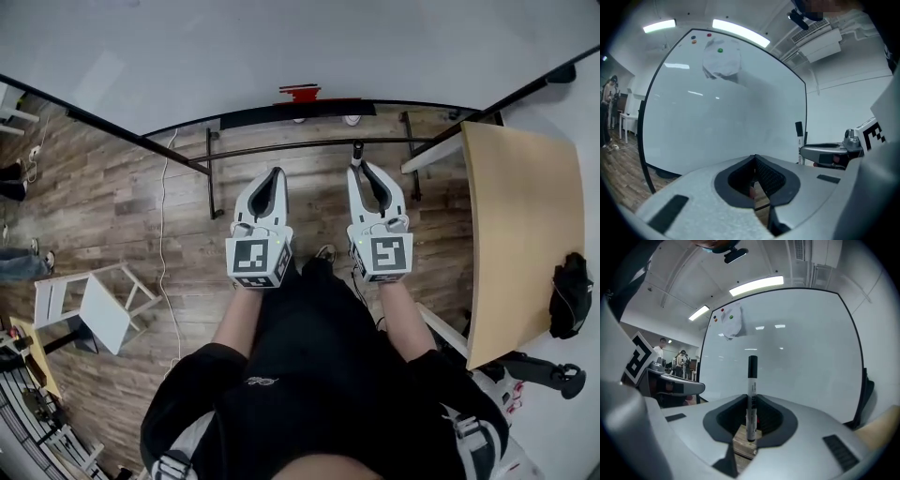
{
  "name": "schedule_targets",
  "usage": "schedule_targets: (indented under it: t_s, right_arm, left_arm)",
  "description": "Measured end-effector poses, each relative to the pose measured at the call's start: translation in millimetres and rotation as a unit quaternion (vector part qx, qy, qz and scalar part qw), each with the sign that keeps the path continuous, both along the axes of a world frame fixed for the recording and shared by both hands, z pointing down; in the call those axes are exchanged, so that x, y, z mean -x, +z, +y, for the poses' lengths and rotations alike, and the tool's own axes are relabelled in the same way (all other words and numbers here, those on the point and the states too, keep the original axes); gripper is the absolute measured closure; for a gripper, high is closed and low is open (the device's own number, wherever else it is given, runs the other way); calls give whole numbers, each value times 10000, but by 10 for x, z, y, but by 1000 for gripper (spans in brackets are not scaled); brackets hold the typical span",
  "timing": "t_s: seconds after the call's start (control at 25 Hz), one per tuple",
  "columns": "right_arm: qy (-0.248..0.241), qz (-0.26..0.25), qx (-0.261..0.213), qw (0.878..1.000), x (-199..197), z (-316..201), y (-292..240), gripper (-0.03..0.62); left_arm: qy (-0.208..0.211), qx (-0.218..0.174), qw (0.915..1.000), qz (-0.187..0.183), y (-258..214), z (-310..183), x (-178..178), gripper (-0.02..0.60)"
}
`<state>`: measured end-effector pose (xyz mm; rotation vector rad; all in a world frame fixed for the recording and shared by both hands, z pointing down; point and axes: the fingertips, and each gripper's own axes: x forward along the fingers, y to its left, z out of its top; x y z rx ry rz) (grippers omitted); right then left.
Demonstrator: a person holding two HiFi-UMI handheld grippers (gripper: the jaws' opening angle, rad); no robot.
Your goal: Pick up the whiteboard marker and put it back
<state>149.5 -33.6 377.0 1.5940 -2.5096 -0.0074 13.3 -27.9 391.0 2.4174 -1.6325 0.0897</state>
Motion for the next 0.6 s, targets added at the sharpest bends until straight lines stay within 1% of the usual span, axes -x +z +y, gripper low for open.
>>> schedule_targets:
  t_s: [0.28, 0.44, 0.6]
  right_arm:
    - [351, -111, -168, 9992, 46, 297, -228, 542]
    - [447, -147, -243, 9986, 240, 475, -332, 542]
    - [521, -103, -312, 9981, 376, 558, -376, 542]
  left_arm:
    - [257, -223, 9994, 64, -277, 199, 121, 575]
    - [359, -289, 9989, 99, -383, 341, 306, 575]
    - [440, -279, 9985, 148, -357, 403, 421, 576]
